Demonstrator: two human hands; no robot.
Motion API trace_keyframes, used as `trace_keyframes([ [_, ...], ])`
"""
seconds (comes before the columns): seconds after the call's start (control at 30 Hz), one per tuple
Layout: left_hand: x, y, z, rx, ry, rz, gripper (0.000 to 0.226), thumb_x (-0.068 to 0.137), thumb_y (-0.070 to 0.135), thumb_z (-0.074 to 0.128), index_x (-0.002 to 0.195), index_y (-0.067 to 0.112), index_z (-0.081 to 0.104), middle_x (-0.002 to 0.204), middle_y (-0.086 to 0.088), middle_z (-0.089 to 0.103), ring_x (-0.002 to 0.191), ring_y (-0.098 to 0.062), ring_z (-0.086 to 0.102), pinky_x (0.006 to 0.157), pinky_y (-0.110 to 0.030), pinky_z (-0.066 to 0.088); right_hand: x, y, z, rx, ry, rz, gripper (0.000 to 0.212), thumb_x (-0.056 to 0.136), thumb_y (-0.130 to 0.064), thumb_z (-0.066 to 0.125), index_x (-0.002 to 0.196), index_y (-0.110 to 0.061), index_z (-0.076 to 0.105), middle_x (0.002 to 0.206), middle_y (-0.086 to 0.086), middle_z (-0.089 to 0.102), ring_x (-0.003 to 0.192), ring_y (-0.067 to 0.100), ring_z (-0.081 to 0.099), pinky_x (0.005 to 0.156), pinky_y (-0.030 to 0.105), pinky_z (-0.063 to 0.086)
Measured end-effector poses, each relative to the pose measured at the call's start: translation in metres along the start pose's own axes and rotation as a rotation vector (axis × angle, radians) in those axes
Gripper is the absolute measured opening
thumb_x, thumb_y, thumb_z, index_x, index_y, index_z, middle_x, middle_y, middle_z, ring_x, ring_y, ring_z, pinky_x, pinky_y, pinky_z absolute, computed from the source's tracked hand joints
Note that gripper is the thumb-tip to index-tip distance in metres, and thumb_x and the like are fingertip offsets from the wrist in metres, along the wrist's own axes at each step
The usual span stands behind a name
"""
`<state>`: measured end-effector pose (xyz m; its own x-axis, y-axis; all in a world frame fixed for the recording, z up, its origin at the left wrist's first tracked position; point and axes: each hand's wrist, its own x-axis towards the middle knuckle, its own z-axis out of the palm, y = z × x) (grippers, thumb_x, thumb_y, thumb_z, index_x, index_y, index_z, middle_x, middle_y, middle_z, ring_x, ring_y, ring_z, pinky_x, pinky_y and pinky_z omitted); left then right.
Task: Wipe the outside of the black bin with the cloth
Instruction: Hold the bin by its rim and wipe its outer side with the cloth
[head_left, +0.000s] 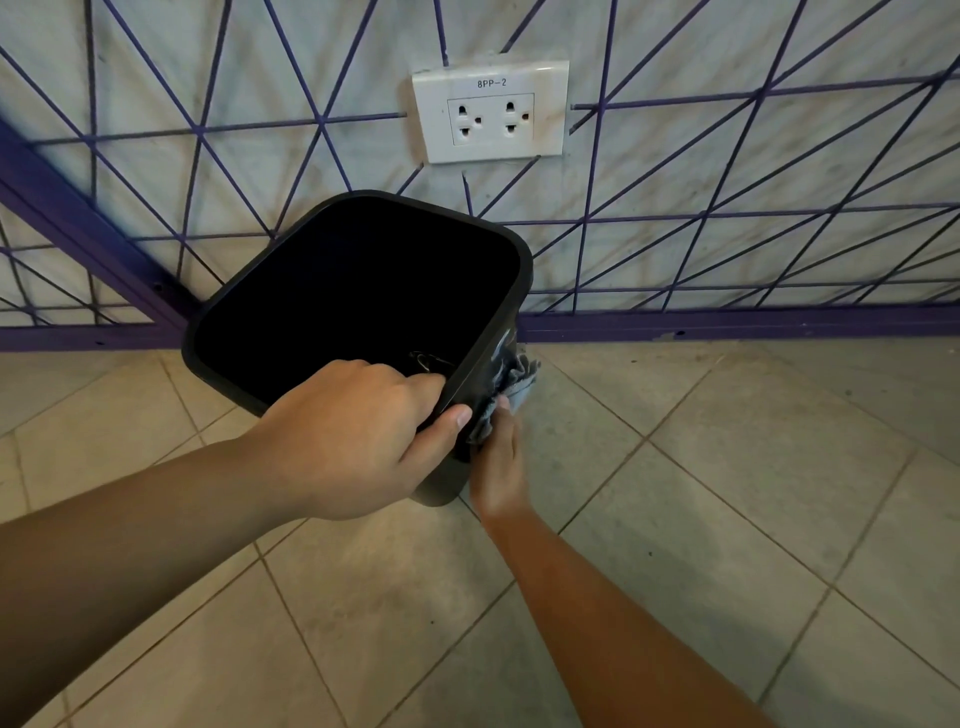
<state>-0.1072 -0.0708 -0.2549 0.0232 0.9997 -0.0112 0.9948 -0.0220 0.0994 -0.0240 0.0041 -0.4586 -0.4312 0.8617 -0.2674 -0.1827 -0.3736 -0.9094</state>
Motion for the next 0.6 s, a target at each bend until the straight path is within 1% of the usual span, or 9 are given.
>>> trace_keyframes([
  [0.1, 0.0, 0.002, -0.001, -0.008, -0.011, -0.014, 0.039, 0.097, 0.054, 0.017, 0.066, 0.034, 0.027, 0.049, 0.007, 0.044, 0.041, -0.011, 0.046, 0.044, -0.029, 0.042, 0.001, 0.001, -0.001, -0.045, 0.02, -0.002, 0.096, 0.094, -0.073, 0.039, 0.16, -0.004, 0.051, 0.15, 0.02, 0.066, 0.145, 0.032, 0.063, 0.127, 0.056, 0.048],
  [0.17, 0.0, 0.003, -0.002, -0.014, -0.016, -0.021, 0.036, 0.095, 0.055, 0.017, 0.069, 0.034, 0.03, 0.052, 0.007, 0.047, 0.044, -0.011, 0.049, 0.047, -0.03, 0.045, 0.003, 0.001, 0.0, -0.109, 0.046, -0.005, 0.098, 0.095, -0.081, 0.044, 0.157, -0.005, 0.055, 0.148, 0.019, 0.068, 0.143, 0.033, 0.063, 0.126, 0.061, 0.046],
  [0.23, -0.001, 0.003, -0.003, -0.015, -0.022, -0.031, 0.038, 0.093, 0.057, 0.015, 0.076, 0.032, 0.038, 0.055, 0.007, 0.052, 0.047, -0.01, 0.053, 0.049, -0.031, 0.049, 0.001, 0.003, -0.002, -0.166, 0.04, -0.006, 0.103, 0.096, -0.088, 0.043, 0.158, -0.007, 0.053, 0.15, 0.017, 0.066, 0.146, 0.032, 0.061, 0.127, 0.062, 0.045],
  [0.27, -0.001, 0.002, -0.002, -0.011, -0.017, -0.028, 0.041, 0.093, 0.058, 0.013, 0.078, 0.03, 0.04, 0.055, 0.007, 0.053, 0.047, -0.009, 0.054, 0.049, -0.031, 0.05, 0.001, 0.001, -0.004, -0.16, 0.044, -0.001, 0.1, 0.098, -0.087, 0.041, 0.16, -0.009, 0.053, 0.152, 0.017, 0.066, 0.147, 0.032, 0.06, 0.128, 0.061, 0.045],
  [0.33, -0.001, 0.001, -0.001, 0.003, -0.007, -0.015, 0.045, 0.095, 0.059, 0.011, 0.077, 0.03, 0.04, 0.054, 0.007, 0.053, 0.046, -0.009, 0.053, 0.048, -0.032, 0.05, 0.002, -0.005, -0.005, -0.089, 0.029, 0.031, 0.089, 0.1, -0.073, 0.041, 0.16, -0.007, 0.054, 0.151, 0.018, 0.067, 0.147, 0.033, 0.061, 0.129, 0.057, 0.045],
  [0.37, -0.001, 0.002, -0.001, 0.004, -0.007, -0.014, 0.044, 0.094, 0.059, 0.011, 0.077, 0.03, 0.04, 0.054, 0.007, 0.052, 0.046, -0.009, 0.053, 0.048, -0.032, 0.05, 0.003, -0.006, -0.004, -0.048, 0.022, 0.035, 0.088, 0.098, -0.068, 0.042, 0.158, -0.005, 0.055, 0.149, 0.02, 0.068, 0.146, 0.034, 0.062, 0.128, 0.053, 0.047],
  [0.43, 0.0, 0.002, -0.001, 0.007, -0.018, -0.022, 0.041, 0.096, 0.056, 0.015, 0.076, 0.03, 0.04, 0.054, 0.007, 0.052, 0.047, -0.01, 0.054, 0.049, -0.034, 0.05, 0.001, -0.01, 0.0, -0.06, 0.027, 0.027, 0.094, 0.092, -0.067, 0.041, 0.157, 0.0, 0.054, 0.147, 0.024, 0.068, 0.142, 0.035, 0.063, 0.123, 0.049, 0.051],
  [0.5, 0.0, 0.003, -0.004, 0.005, -0.035, -0.037, 0.04, 0.096, 0.055, 0.017, 0.077, 0.029, 0.042, 0.055, 0.006, 0.052, 0.048, -0.01, 0.054, 0.05, -0.034, 0.05, -0.002, -0.013, 0.002, -0.07, 0.03, 0.016, 0.091, 0.096, -0.062, 0.04, 0.156, 0.004, 0.052, 0.147, 0.028, 0.066, 0.141, 0.038, 0.063, 0.122, 0.05, 0.052],
  [0.6, 0.0, 0.005, -0.005, -0.007, -0.048, -0.039, 0.036, 0.093, 0.055, 0.018, 0.075, 0.032, 0.038, 0.055, 0.006, 0.051, 0.048, -0.01, 0.053, 0.049, -0.03, 0.048, -0.001, -0.015, 0.0, -0.05, 0.021, 0.06, 0.079, 0.099, -0.051, 0.037, 0.152, 0.003, 0.057, 0.144, 0.027, 0.069, 0.139, 0.037, 0.065, 0.125, 0.055, 0.05],
])
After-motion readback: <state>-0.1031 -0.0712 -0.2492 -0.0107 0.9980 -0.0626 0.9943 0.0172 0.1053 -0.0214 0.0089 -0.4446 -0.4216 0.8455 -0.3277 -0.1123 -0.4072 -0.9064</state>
